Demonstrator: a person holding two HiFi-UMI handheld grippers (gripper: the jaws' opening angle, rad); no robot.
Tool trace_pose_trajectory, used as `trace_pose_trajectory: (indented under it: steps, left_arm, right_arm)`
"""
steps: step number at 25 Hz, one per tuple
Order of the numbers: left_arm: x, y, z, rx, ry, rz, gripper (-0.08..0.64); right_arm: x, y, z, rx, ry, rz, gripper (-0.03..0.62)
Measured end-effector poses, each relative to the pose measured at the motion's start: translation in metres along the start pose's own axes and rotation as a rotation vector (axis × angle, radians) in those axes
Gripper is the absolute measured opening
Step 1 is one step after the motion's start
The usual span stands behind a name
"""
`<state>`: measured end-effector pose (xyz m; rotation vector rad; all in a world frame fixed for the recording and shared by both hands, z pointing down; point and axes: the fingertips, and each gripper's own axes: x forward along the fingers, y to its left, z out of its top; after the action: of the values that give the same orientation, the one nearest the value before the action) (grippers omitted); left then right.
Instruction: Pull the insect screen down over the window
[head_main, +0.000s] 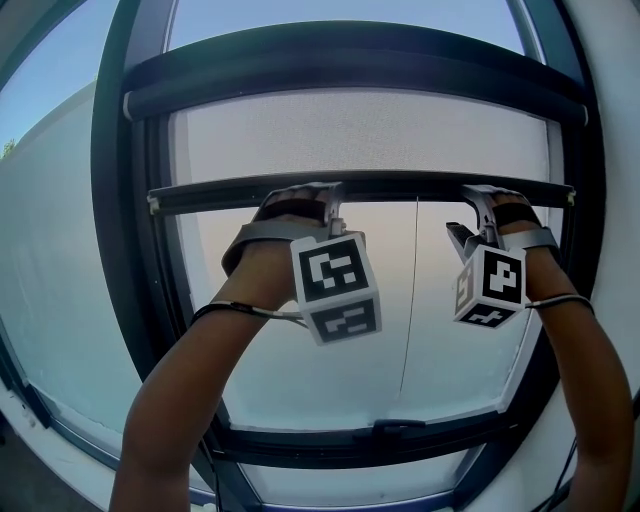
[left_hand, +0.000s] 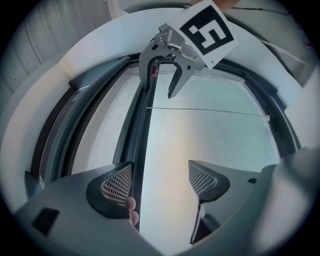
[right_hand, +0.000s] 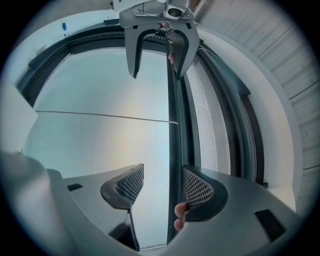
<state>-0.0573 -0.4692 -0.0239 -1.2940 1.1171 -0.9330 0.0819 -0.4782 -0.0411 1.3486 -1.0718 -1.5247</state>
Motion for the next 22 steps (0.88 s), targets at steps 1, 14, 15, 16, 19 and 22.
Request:
trace_pose_trajectory:
  steps: [1,14,15,16,19,22]
  left_arm:
    - [-0.001,-0.004,0.0,-0.001,-0.008,-0.012,0.359]
    - [-0.006,-0.05,-0.002,0.065,0.03,-0.034,0.359]
    - [-0.006,-0.053,-0.003,0.076,0.045,-0.031,0.357]
    - [-0.006,-0.057,-0.005,0.088,0.061,-0.029,0.359]
    - [-0.007,-0.069,-0.009,0.085,0.087,-0.041,0.359]
    - [-0.009,-0.077,-0.007,0.065,0.098,-0.046,0.359]
  right_arm:
    - [-0.001,0.004,0.0,0.003,0.003,0.006,0.227]
    - [-0.018,0.047,-0.001,0.012,0.025,0.051,0.228]
    - [-0.018,0.05,0.0,0.011,0.027,0.052,0.229]
    - [-0.019,0.053,0.001,0.01,0.026,0.05,0.229]
    - [-0.022,0.064,0.004,0.008,0.013,0.052,0.229]
    - [-0.025,0.072,0.003,0.012,0.006,0.057,0.229]
